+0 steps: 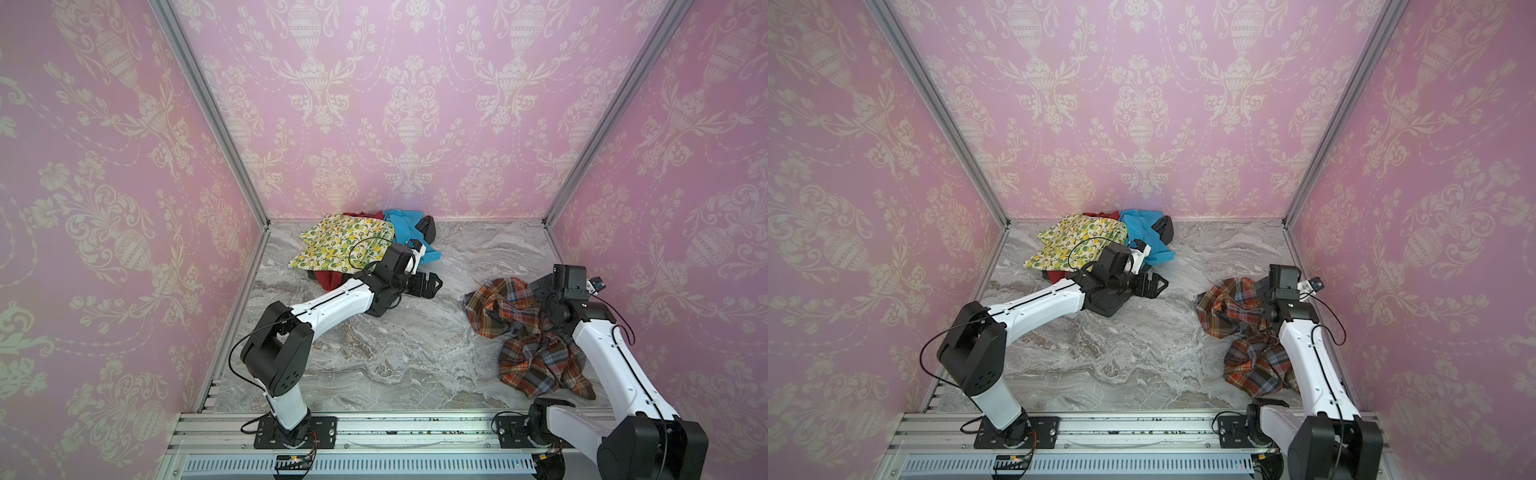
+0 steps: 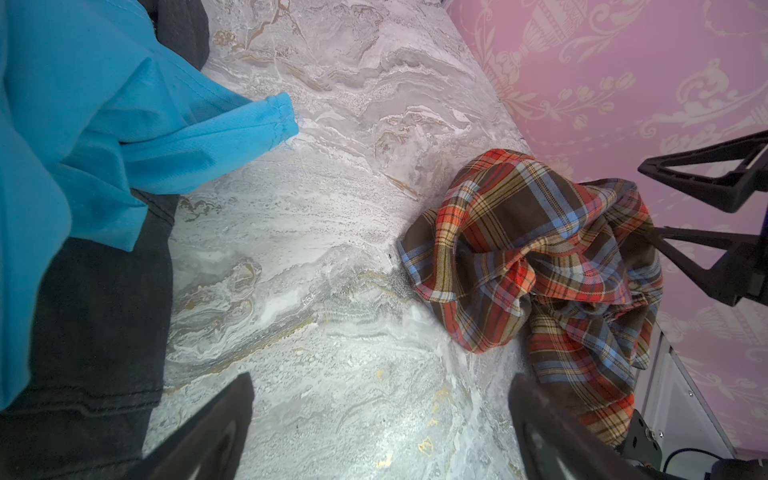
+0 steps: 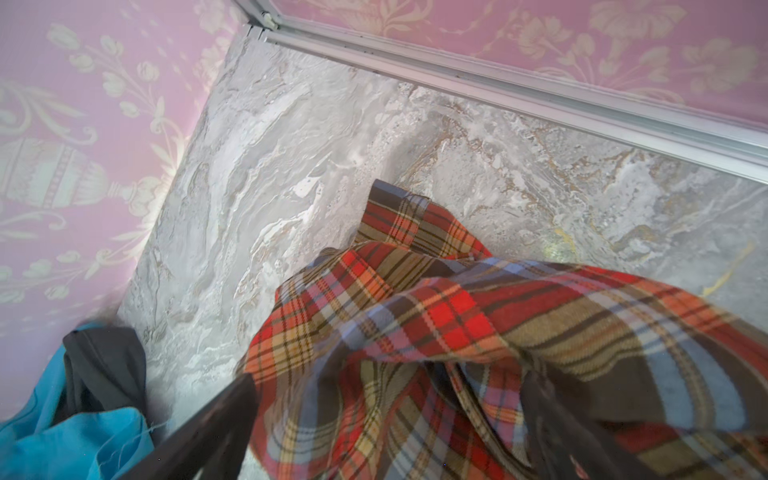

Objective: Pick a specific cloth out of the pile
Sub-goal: 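Open the right gripper and release the plaid shirt on the table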

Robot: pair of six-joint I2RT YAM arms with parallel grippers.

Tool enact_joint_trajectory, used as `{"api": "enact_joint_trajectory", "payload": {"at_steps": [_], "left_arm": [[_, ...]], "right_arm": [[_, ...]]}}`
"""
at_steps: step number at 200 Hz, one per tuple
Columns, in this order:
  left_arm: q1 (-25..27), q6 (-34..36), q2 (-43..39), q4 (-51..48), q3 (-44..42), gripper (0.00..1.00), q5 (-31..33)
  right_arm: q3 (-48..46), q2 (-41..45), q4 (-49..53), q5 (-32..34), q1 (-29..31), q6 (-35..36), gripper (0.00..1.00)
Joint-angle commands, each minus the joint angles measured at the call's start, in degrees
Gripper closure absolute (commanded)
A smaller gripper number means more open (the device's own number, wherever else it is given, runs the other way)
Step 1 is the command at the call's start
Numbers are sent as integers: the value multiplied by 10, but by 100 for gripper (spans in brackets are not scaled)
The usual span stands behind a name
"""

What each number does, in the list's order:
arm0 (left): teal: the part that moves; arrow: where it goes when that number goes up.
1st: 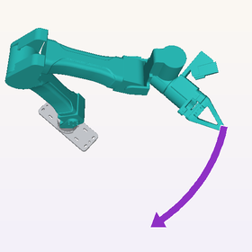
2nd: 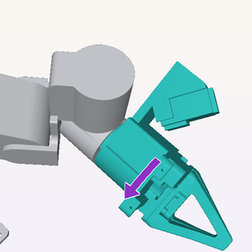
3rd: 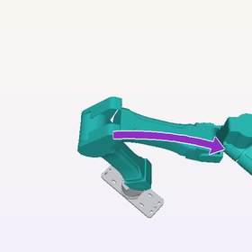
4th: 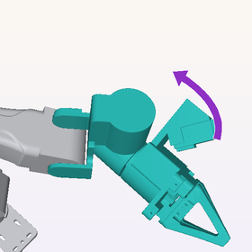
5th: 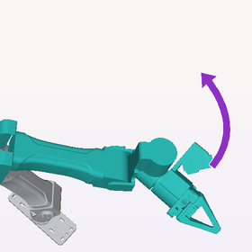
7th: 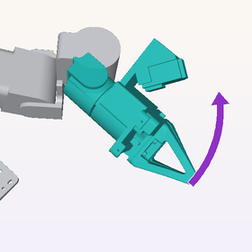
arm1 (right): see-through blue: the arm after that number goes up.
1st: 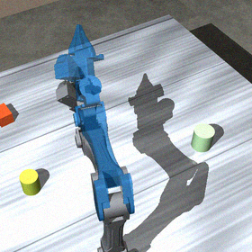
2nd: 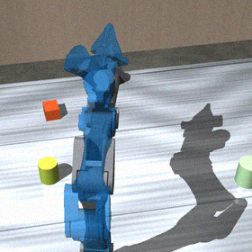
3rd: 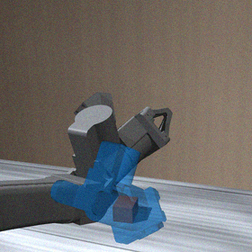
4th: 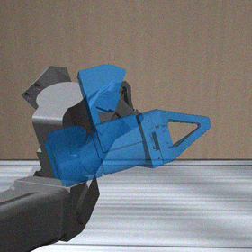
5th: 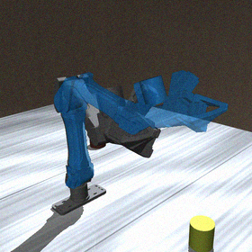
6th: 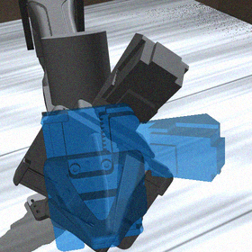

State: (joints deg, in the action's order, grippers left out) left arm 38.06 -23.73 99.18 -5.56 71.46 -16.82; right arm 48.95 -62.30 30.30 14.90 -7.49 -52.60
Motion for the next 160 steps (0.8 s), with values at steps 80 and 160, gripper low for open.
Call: {"api": "enact_joint_trajectory", "payload": {"at_steps": [80,160], "left_arm": [[-16,21,-16,-26,-4,2,5],[-65,15,-65,-22,-58,2,5]], "right_arm": [[168,-118,98,4,216,289,8],[225,-292,114,-41,243,315,19]]}}
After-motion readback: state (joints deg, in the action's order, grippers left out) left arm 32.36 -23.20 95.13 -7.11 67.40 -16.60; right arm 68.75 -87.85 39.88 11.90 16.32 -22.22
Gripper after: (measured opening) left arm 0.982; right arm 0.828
